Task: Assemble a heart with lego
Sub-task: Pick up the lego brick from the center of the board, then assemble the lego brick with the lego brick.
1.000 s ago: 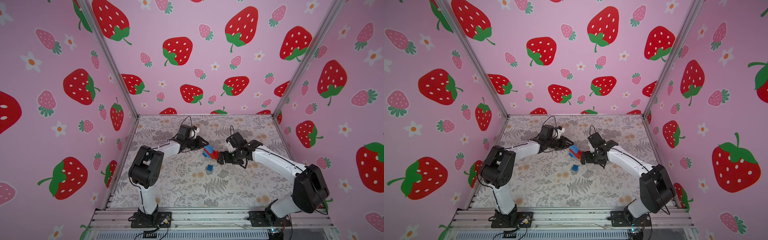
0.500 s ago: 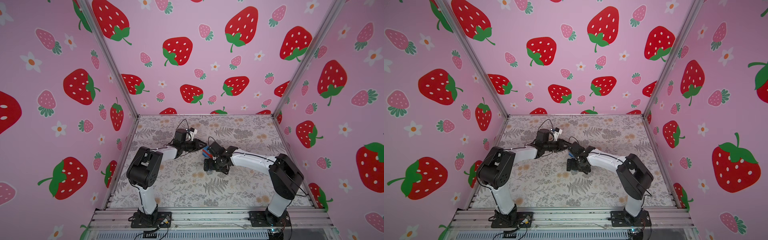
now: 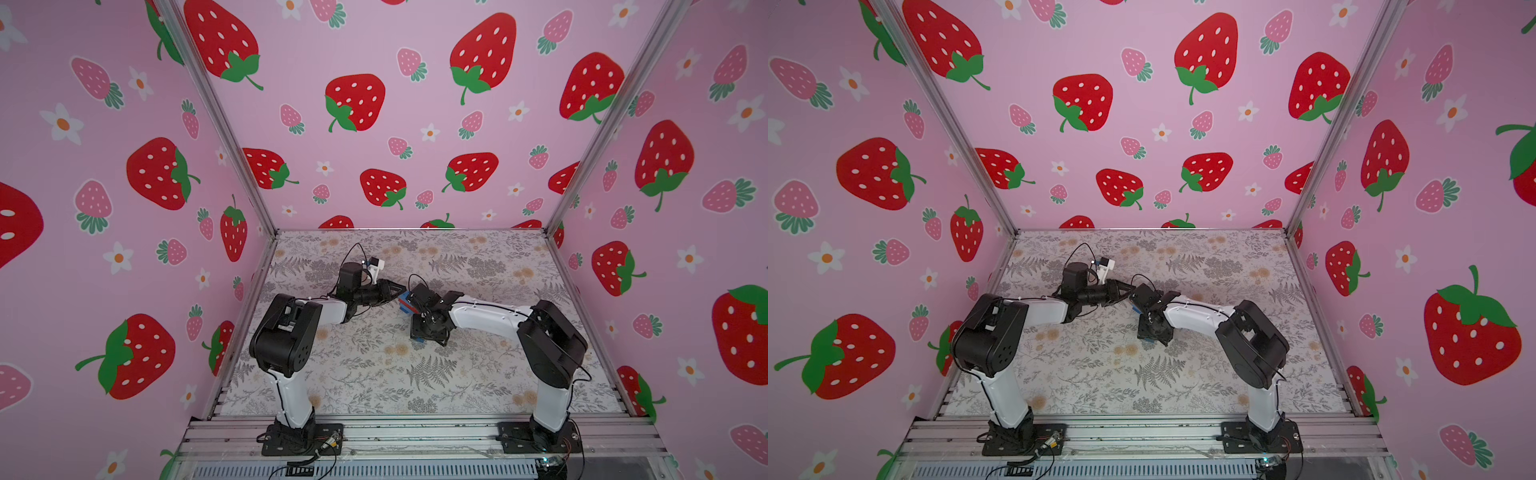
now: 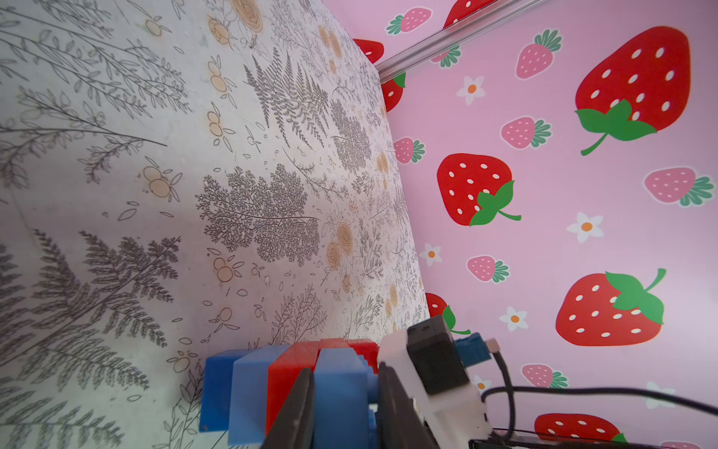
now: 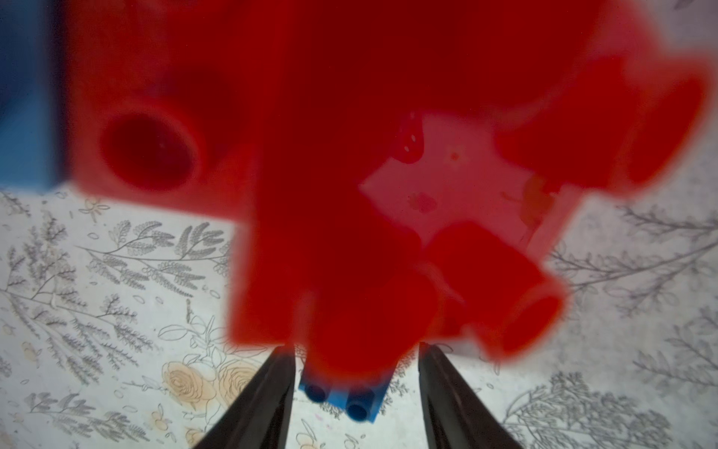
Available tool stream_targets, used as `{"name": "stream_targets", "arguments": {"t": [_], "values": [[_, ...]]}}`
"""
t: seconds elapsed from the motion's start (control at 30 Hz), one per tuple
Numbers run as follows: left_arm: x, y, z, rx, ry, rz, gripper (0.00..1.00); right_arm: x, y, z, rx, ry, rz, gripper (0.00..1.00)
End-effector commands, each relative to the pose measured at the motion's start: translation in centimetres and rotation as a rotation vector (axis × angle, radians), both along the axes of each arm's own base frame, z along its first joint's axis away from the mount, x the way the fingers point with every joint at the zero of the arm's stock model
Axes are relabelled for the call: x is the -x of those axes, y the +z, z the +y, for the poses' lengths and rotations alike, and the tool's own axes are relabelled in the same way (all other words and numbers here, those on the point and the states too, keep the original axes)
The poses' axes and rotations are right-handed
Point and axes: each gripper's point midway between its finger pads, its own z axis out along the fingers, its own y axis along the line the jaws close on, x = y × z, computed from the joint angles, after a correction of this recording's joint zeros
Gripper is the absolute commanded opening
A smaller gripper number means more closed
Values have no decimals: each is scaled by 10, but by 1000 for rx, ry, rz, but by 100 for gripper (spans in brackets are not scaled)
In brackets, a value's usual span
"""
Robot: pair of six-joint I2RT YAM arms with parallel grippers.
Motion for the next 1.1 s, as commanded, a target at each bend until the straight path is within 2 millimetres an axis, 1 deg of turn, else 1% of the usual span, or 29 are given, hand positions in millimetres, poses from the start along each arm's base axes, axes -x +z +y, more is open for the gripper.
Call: {"name": "stream_targets", "arguments": {"t": [0.0, 0.1, 0.17, 0.2, 0.27, 0.33, 0.37, 0.47, 0.53, 0.6, 0.7, 0.8, 0.97, 1.07], "values": [[13, -53, 15, -77, 49, 144, 27, 1, -4, 1, 20, -6, 7, 46], [14, -54, 16, -72, 52, 144, 26, 0, -3, -1, 25, -11, -2, 38], [14, -56, 17, -68, 65, 147, 27, -2, 5, -3, 20, -17, -23, 26], [14, -57, 17, -65, 70, 150, 27, -3, 12, -4, 13, -19, -37, 22], [13, -57, 18, -49, 86, 146, 26, -5, 25, -6, -7, -24, -62, 22], [12, -57, 18, -40, 96, 152, 26, -7, 41, -9, -38, -42, -80, 22], [11, -57, 17, -36, 99, 151, 27, -10, 53, -11, -69, -57, -96, 23], [12, -57, 16, -38, 116, 154, 27, -24, 89, -7, -187, -98, -151, 24], [13, -56, 15, -38, 125, 154, 27, -37, 106, -3, -255, -129, -181, 24], [12, -54, 14, -30, 135, 154, 26, -51, 110, -2, -285, -172, -180, 24], [11, -54, 17, -28, 162, 162, 24, -68, 104, 1, -331, -235, -168, 24], [12, -57, 19, -18, 184, 173, 23, -83, 104, 12, -390, -269, -167, 24], [13, -58, 19, -14, 184, 174, 23, -96, 102, 29, -442, -291, -159, 24], [14, -58, 20, -13, 187, 168, 23, -99, 104, 35, -452, -290, -161, 24]]}}
